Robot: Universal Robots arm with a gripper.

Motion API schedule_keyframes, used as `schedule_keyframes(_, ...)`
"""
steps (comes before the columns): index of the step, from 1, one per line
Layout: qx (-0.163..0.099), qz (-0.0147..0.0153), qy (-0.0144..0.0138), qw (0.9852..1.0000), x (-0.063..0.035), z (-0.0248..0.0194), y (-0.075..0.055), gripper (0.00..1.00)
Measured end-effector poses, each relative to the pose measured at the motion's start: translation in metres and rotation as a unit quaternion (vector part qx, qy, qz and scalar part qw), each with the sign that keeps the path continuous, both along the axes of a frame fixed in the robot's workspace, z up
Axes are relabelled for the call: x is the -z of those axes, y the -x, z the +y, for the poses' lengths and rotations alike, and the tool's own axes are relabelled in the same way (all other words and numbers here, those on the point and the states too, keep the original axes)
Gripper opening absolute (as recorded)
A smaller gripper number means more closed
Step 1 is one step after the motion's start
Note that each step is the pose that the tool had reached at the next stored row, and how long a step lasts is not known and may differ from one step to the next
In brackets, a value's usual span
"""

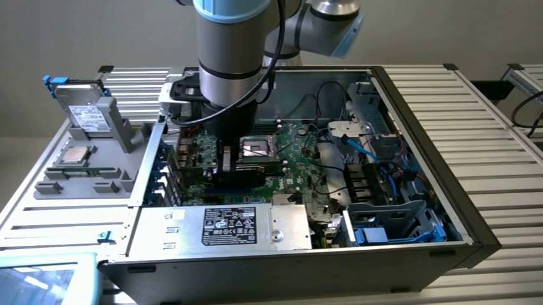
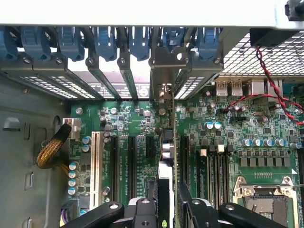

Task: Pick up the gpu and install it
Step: 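Pick up the gpu and move the gpu toward the slot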

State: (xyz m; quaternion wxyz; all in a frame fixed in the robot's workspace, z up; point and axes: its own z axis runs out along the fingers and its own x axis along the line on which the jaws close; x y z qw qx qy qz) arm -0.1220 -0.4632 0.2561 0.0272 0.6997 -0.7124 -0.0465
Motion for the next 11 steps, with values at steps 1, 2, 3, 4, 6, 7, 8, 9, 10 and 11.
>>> schedule_keyframes(1, 0.000, 0.0000, 0.0001, 1.0000, 0.0000, 0.0000, 0.0000, 0.28)
schedule_keyframes(2, 0.000, 0.0000, 0.0000, 1.0000, 0.0001, 0.0001, 0.0001, 0.28)
schedule_keyframes(3, 0.000, 0.0000, -0.0001, 1.0000, 0.0001, 0.0001, 0.0001, 0.28)
schedule_keyframes(4, 0.000, -0.0001, -0.0001, 1.0000, 0.0002, 0.0001, 0.0001, 0.28)
schedule_keyframes(6, 0.000, 0.0000, -0.0001, 1.0000, -0.0004, 0.0001, 0.0001, 0.28)
schedule_keyframes(7, 0.000, -0.0001, 0.0001, 1.0000, -0.0014, 0.0000, 0.0001, 0.28)
schedule_keyframes(8, 0.000, -0.0001, 0.0003, 1.0000, -0.0024, 0.0001, 0.0001, 0.28)
schedule_keyframes(9, 0.000, -0.0001, 0.0004, 1.0000, -0.0026, 0.0001, 0.0001, 0.28)
schedule_keyframes(10, 0.000, -0.0001, 0.0004, 1.0000, -0.0026, 0.0001, 0.0001, 0.28)
schedule_keyframes(11, 0.000, -0.0001, 0.0004, 1.0000, -0.0026, 0.0001, 0.0001, 0.28)
